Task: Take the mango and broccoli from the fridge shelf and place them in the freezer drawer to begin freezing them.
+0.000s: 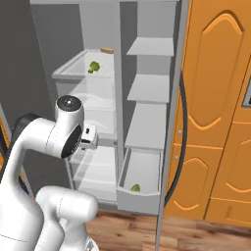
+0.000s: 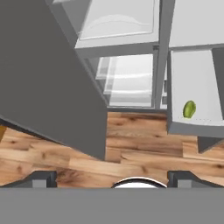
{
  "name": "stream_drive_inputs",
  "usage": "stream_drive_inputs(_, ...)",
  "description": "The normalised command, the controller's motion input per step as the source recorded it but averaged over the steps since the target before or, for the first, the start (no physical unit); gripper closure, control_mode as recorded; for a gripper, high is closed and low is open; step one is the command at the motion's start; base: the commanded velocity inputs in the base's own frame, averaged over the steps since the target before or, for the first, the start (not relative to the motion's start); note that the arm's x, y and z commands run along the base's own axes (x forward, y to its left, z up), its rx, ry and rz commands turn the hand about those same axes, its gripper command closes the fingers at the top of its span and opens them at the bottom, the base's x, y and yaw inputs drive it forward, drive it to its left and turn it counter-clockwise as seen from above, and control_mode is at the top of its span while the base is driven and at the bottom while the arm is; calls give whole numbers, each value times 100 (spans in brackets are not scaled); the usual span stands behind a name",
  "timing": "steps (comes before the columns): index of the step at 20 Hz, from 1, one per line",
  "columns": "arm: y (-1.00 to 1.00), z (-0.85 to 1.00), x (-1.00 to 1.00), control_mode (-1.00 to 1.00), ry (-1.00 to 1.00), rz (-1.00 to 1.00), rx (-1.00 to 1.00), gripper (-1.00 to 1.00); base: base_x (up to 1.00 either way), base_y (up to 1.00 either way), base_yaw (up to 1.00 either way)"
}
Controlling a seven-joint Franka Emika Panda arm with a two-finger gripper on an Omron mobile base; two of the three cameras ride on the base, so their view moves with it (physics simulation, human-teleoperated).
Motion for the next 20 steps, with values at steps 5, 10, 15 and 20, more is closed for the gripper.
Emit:
stream_drive_inputs(5, 0, 0, 0, 100, 0, 0, 0, -100, 44, 34, 11)
stream_drive_inputs(10, 0, 0, 0, 100, 0, 0, 0, -100, 48, 26, 7)
stream_drive_inputs(15, 0, 0, 0, 100, 0, 0, 0, -100, 4, 50, 1)
stream_drive_inputs(20, 0, 0, 0, 100, 0, 0, 0, -100, 29, 52, 0)
